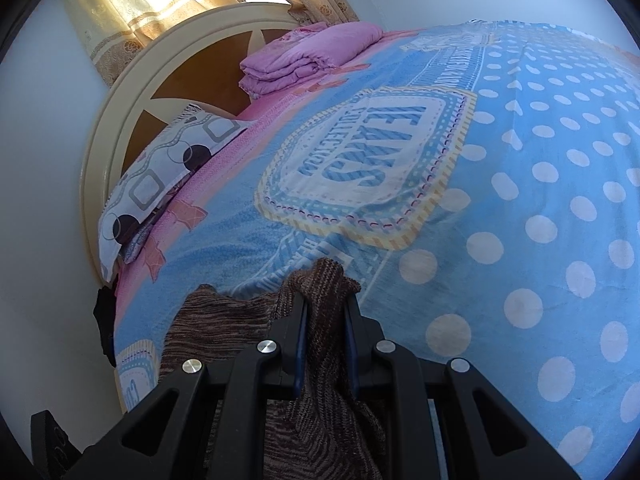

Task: Fold small clothes
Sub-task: 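Lower the bundle onto the bed and open both tools to release it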

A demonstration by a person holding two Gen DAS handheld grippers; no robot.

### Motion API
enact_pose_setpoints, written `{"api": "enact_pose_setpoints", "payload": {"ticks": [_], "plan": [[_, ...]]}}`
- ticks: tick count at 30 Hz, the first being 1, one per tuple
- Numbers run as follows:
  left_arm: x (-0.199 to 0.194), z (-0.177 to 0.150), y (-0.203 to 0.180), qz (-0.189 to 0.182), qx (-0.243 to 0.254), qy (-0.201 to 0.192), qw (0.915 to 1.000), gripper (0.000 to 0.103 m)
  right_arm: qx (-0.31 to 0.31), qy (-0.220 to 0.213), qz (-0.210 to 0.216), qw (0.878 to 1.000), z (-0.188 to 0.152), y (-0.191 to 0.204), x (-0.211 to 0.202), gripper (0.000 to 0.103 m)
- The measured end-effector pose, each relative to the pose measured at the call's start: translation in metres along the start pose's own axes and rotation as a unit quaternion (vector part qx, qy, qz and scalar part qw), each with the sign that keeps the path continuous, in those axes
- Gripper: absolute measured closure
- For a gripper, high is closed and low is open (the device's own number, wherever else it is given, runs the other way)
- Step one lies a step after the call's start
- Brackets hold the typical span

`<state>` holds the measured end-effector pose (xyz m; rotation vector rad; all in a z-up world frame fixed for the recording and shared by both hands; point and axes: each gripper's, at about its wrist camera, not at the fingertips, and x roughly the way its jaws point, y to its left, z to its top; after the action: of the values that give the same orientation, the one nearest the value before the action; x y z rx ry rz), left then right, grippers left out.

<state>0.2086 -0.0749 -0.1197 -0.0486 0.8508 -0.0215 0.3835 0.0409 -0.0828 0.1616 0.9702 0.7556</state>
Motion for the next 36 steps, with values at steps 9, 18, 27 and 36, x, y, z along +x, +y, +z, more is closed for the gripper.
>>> {"api": "enact_pose_setpoints", "payload": {"ticks": [9,18,27,36], "plan": [[0.003,-0.005,0.001,0.008,-0.005,-0.009,0.9999,0.073,0.022,0.024,-0.02,0.999,-0.005,-0.022,0.021,0.084],[-0.016,0.0,0.001,0.045,0.004,-0.025,0.9987,0.042,0.034,0.01,-0.022,0.999,-0.016,-0.029,-0.011,0.059],[-0.025,0.029,0.028,0.147,0.0,-0.113,0.9828,0.017,0.036,0.0,0.02,0.999,-0.083,-0.036,-0.083,0.05],[0.025,0.035,0.036,0.19,0.002,-0.085,0.9781,0.015,0.019,0.037,-0.051,0.998,-0.135,-0.029,-0.084,0.091]]}}
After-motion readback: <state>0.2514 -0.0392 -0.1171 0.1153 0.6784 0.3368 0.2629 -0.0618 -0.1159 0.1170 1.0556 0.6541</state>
